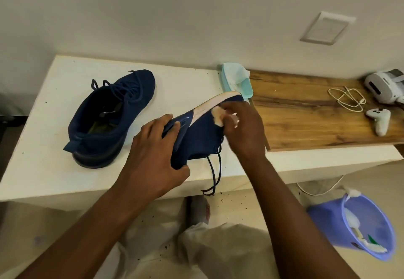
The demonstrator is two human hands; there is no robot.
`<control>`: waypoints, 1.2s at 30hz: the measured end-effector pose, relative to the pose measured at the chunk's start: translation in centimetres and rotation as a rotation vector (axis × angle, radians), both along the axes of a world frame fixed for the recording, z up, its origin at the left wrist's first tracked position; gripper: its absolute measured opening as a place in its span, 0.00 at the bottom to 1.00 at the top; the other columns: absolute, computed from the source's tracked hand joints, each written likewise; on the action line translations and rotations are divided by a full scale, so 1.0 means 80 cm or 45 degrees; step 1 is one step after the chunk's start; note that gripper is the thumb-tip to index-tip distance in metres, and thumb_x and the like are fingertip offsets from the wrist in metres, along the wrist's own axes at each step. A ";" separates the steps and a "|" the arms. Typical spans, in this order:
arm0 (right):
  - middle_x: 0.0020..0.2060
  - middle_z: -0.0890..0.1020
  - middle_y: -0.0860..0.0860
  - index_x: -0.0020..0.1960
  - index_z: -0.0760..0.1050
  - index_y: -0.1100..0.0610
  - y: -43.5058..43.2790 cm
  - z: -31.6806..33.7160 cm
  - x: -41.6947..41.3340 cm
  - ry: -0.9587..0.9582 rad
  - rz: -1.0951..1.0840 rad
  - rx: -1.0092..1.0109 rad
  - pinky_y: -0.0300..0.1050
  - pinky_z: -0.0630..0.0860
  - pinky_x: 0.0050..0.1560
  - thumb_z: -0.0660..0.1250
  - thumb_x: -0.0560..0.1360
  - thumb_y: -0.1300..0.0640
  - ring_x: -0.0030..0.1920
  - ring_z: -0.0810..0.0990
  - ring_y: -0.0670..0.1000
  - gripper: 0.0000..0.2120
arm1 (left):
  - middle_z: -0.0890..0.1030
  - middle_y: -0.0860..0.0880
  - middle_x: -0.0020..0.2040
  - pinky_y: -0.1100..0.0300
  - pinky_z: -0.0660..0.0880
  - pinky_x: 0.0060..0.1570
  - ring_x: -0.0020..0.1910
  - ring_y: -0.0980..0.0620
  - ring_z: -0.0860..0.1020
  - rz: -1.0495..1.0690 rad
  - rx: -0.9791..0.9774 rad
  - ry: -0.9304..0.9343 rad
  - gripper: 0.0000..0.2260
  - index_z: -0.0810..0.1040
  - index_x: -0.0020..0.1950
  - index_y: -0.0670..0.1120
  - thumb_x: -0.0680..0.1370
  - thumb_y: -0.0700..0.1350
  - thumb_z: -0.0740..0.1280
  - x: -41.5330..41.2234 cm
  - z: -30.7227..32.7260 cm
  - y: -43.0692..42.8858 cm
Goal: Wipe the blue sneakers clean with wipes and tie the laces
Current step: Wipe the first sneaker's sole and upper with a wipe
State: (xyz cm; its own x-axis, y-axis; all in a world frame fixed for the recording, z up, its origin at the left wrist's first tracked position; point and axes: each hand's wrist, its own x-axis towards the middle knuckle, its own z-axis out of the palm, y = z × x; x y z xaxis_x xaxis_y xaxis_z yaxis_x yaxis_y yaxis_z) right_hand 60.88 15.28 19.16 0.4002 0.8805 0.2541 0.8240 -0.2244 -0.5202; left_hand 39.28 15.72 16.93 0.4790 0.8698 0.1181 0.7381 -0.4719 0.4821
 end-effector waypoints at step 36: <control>0.61 0.77 0.49 0.64 0.76 0.51 0.029 0.002 0.012 0.130 -0.003 0.167 0.40 0.79 0.53 0.71 0.77 0.57 0.56 0.78 0.46 0.16 | 0.58 0.53 0.79 0.54 0.59 0.74 0.76 0.50 0.55 0.019 -0.157 -0.074 0.45 0.60 0.81 0.48 0.69 0.53 0.77 0.002 0.004 0.009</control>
State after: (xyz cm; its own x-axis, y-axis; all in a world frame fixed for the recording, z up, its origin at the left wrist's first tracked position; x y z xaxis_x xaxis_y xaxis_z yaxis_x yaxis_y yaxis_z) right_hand 61.84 17.63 19.34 0.4320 0.8413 0.3248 0.7649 -0.1510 -0.6262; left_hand 39.40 16.48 17.24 0.4611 0.8865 0.0372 0.7138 -0.3956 0.5780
